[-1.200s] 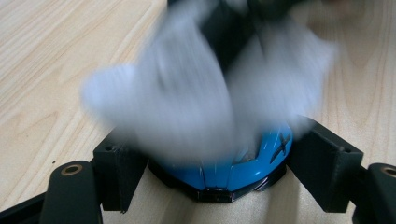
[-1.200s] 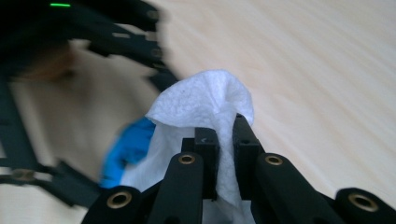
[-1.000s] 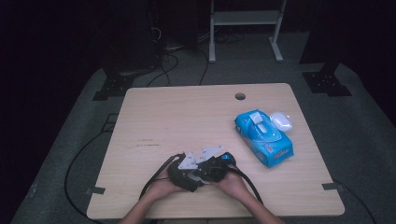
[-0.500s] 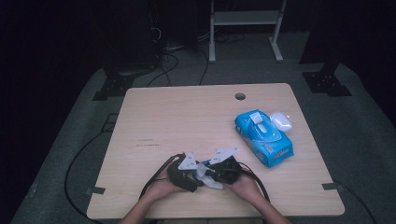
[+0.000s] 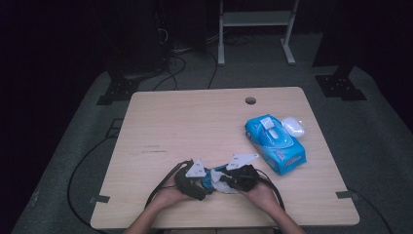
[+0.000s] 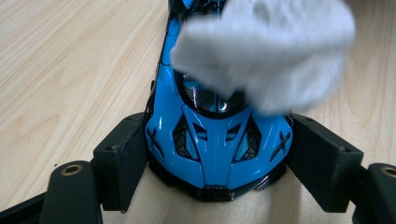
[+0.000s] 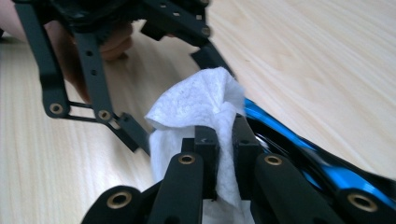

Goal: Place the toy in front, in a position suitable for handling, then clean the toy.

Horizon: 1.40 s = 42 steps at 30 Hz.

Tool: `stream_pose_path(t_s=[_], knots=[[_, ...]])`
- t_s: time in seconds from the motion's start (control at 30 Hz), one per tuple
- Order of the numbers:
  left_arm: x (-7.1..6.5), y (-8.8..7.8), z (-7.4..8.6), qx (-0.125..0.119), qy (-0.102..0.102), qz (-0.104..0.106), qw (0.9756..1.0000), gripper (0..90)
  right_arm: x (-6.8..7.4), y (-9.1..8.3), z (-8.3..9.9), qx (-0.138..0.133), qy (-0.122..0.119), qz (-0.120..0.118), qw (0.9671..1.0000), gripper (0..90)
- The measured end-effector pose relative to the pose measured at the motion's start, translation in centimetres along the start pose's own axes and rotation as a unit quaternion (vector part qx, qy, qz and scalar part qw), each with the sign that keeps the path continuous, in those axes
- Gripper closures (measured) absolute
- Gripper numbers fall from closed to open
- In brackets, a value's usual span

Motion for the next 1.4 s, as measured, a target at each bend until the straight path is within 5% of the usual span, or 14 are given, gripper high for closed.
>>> stream_pose_path(t_s=[0.07,0.63,1.03,1.27,1.4], knots=[[0.0,-0.1,0.0,0.002,0.001,0.000,1.0000,24.2,-0.3,-0.6,0.2,0.003,-0.008,0.018,0.9998,84.1],[0.3,-0.3,0.2,0.006,0.007,0.001,1.0000,24.2,0.3,0.0,0.0,0.003,-0.026,0.020,0.9995,84.0],[0.3,-0.3,0.3,0.005,0.002,0.003,1.0000,24.2,-0.5,-0.6,0.5,-0.001,0.001,0.023,0.9997,84.0],[0.3,-0.5,0.4,0.009,0.003,0.000,1.0000,24.2,2.6,1.8,-0.7,0.006,-0.043,0.005,0.9991,83.9],[0.3,-0.6,0.6,0.007,0.000,0.000,1.0000,24.3,1.6,1.5,-0.8,0.009,-0.038,0.005,0.9992,84.0]])
Point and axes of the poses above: each handheld gripper's, and its own axes: y roughly forward along the jaws, z roughly out of its underside, x roughly to its left, the point moved 7 cm from there along y, roughly forward along the jaws, and after that the axes turned 2 degrees about x, right-handed, at the moved point
